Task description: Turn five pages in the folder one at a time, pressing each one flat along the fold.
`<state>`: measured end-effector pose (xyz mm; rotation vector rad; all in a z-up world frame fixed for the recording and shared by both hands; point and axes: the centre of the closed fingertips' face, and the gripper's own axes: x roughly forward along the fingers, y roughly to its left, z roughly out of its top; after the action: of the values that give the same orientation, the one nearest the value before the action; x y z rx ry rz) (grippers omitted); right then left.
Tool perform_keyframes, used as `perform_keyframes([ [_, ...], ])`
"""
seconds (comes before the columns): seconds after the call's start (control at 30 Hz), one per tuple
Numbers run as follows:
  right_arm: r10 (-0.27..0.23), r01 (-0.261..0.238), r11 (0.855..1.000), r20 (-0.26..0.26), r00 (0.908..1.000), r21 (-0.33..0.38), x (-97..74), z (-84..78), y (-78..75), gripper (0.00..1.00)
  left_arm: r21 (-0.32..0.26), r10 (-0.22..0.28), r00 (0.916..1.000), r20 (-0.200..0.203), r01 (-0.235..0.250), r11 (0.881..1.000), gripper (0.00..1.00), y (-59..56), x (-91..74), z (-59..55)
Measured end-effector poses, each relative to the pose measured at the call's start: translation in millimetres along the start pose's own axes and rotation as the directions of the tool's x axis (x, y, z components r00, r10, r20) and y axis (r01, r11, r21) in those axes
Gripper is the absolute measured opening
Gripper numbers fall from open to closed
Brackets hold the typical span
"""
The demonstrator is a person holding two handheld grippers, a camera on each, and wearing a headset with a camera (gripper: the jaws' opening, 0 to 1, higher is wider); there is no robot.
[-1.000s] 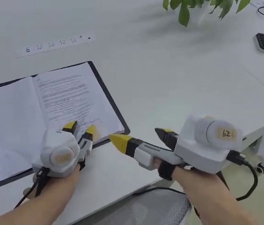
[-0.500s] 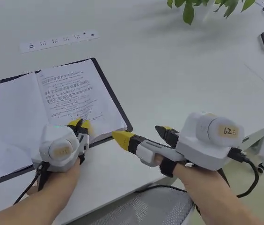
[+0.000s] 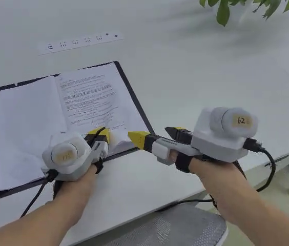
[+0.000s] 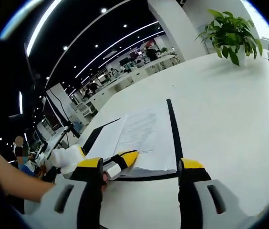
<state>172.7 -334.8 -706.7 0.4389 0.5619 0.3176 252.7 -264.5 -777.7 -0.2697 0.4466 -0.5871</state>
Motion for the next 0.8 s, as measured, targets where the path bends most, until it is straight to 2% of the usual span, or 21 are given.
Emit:
perform_keyframes([
  [0.13,0.038,-0.037,0.999,-0.042,0.9984,0.021,11.9,-7.5,15.6,0.6,-0.015,-0.005,1.0,-0.004,0.005,1.0,0.0,0.8,0.8,0.2],
  [0.2,0.07,-0.066,0.996,-0.049,0.9963,0.065,18.2,-10.3,27.5,0.56,-0.028,-0.007,1.0,-0.007,0.007,1.0,0.0,1.9,1.6,0.2],
  [0.23,0.09,-0.084,0.989,-0.044,0.995,0.124,21.9,-11.4,34.8,0.53,-0.027,-0.008,0.9999,-0.008,0.008,1.0,0.0,1.4,1.4,-0.2],
  [0.3,0.114,-0.104,0.976,-0.039,0.9927,0.193,28.2,-14.7,43.4,0.48,-0.02,-0.008,0.9999,-0.007,0.007,1.0,0.0,0.9,1.1,-0.8],
  [0.43,0.113,-0.097,0.973,-0.066,0.9914,0.208,37.7,-26.1,47.9,0.46,-0.015,-0.006,1.0,-0.004,0.006,1.0,0.0,0.8,1.1,-0.8],
  [0.57,0.107,-0.084,0.965,-0.081,0.9909,0.248,44.1,-35.0,46.6,0.44,-0.011,-0.005,1.0,-0.003,0.005,1.0,0.0,1.0,1.3,-1.2],
  [0.8,0.097,-0.075,0.95,-0.06,0.9935,0.304,49.2,-34.7,43.8,0.43,-0.006,-0.005,1.0,-0.002,0.005,1.0,0.0,0.7,1.2,-1.4],
])
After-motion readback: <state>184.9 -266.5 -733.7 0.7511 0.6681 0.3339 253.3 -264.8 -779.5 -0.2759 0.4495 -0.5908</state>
